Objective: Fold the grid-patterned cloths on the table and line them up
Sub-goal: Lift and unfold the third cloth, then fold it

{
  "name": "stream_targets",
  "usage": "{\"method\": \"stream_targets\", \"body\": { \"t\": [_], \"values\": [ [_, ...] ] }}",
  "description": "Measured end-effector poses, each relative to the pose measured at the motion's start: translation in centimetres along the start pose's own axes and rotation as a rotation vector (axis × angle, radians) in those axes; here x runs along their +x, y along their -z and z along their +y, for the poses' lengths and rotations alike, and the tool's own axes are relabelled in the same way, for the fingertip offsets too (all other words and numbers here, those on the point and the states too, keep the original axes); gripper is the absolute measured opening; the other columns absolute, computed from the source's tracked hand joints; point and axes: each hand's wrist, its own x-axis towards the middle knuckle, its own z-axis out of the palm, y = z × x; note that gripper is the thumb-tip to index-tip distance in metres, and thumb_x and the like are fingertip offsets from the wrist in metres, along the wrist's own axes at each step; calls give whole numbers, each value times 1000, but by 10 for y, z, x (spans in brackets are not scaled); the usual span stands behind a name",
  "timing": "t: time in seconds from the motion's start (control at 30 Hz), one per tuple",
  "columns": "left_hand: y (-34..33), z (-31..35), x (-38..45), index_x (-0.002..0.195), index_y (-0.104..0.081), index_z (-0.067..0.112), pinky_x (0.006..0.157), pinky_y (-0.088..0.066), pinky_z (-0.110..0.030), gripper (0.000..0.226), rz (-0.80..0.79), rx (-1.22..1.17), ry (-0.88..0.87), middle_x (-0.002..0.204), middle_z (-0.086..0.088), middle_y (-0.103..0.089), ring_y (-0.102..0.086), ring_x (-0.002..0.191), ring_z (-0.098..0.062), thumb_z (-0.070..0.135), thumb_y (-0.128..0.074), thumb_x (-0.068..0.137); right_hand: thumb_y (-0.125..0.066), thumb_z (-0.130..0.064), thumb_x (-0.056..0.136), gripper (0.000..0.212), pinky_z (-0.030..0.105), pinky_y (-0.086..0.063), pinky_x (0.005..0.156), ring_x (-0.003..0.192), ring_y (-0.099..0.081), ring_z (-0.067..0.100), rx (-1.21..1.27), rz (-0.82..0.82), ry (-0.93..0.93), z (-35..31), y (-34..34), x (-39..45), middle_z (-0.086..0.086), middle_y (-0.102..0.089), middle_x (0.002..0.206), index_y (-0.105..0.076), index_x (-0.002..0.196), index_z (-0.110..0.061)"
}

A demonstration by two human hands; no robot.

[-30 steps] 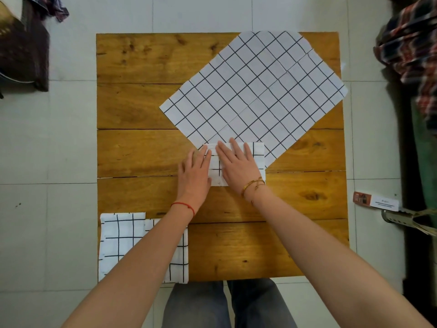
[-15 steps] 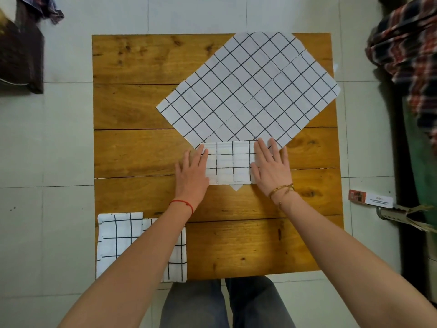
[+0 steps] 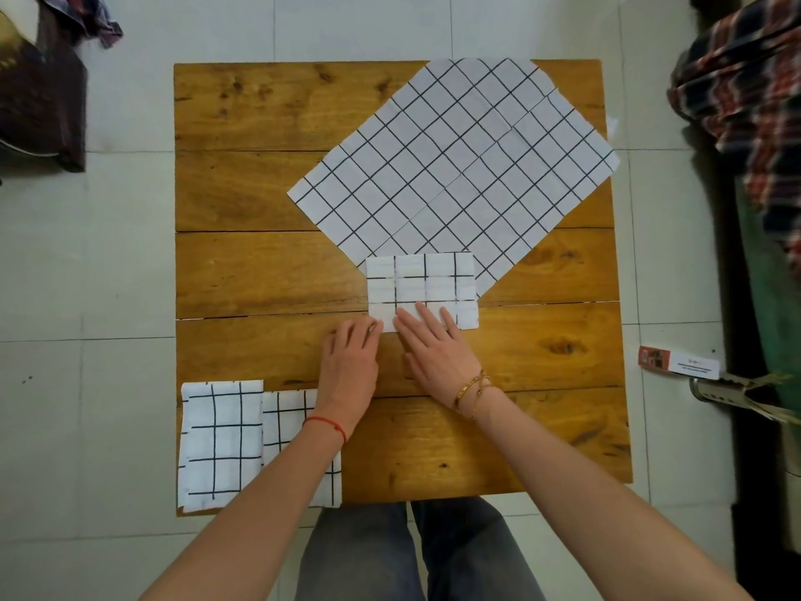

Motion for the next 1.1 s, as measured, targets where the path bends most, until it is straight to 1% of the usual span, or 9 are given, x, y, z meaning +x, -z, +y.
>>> {"method": "stream_targets", "body": {
  "t": [0.17, 0.3, 0.43, 0.53, 0.63, 0.73, 0.83, 0.93, 1.1],
  "values": [
    [0, 5, -1, 142, -44, 16, 106, -38, -44, 59, -30, 69, 23, 139, -3, -46, -38, 129, -25, 8, -58, 86, -20, -36, 96, 56, 51, -23, 115, 143, -23, 24, -13, 6, -12, 21, -10, -22, 0, -27, 155, -29, 148, -17],
    [-2, 4, 0, 142, -44, 17, 108, -37, -44, 60, -24, 80, 26, 139, -2, -45, -37, 129, -25, 8, -59, 85, -21, -36, 97, 54, 47, -15, 117, 143, -22, 21, -14, 21, -102, 49, -18, -46, 1, -27, 154, -27, 148, -17],
    [-2, 5, 0, 144, -42, 17, 111, -35, -43, 60, -32, 69, 23, 142, -2, -43, -35, 132, -24, 10, -59, 86, -23, -35, 98, 53, 43, -13, 115, 141, -29, 21, 7, 50, -130, 64, -19, -59, 1, -35, 151, -34, 146, -15],
    [-1, 5, 1, 142, -43, 17, 111, -34, -42, 52, -9, 5, 36, 141, -2, -44, -36, 132, -22, 12, -54, 91, -26, -34, 98, 48, 40, -24, 110, 130, -43, 22, 83, 204, -113, 64, -10, -52, 2, -51, 137, -49, 135, -14],
    [3, 3, 7, 133, -49, 15, 104, -42, -37, 41, 83, -104, 128, 131, -4, -49, -46, 121, -20, 18, -55, 92, -37, -27, 96, 34, 38, -41, 95, 111, -50, 22, 170, 403, -162, 64, 8, -26, 4, -59, 118, -57, 120, -13],
    [6, 1, 16, 115, -53, 16, 89, -47, -32, 30, 150, -211, 270, 112, -2, -52, -50, 101, -16, 31, -60, 90, -46, -21, 93, 23, 32, -40, 83, 98, -52, 22, 209, 507, -258, 67, 33, 12, 4, -60, 105, -60, 108, -12],
    [7, 2, 25, 104, -55, 18, 83, -46, -30, 30, 132, -273, 397, 101, 2, -51, -49, 93, -14, 43, -62, 88, -47, -21, 93, 20, 33, -39, 83, 97, -51, 22, 261, 459, -291, 72, 55, 48, 3, -60, 103, -59, 107, -13],
    [6, 6, 32, 99, -56, 19, 82, -45, -30, 33, 122, -268, 439, 98, 3, -53, -50, 91, -14, 48, -63, 85, -47, -20, 93, 19, 34, -38, 84, 99, -49, 24, 272, 398, -269, 76, 66, 72, 4, -59, 104, -58, 106, -12],
    [5, 17, 36, 95, -56, 19, 83, -46, -33, 27, 107, -301, 467, 93, 3, -54, -52, 90, -15, 43, -64, 86, -43, -19, 96, 19, 36, -37, 79, 97, -49, 29, 189, 316, -206, 74, 68, 90, 10, -61, 102, -56, 104, -9]
  ]
}}
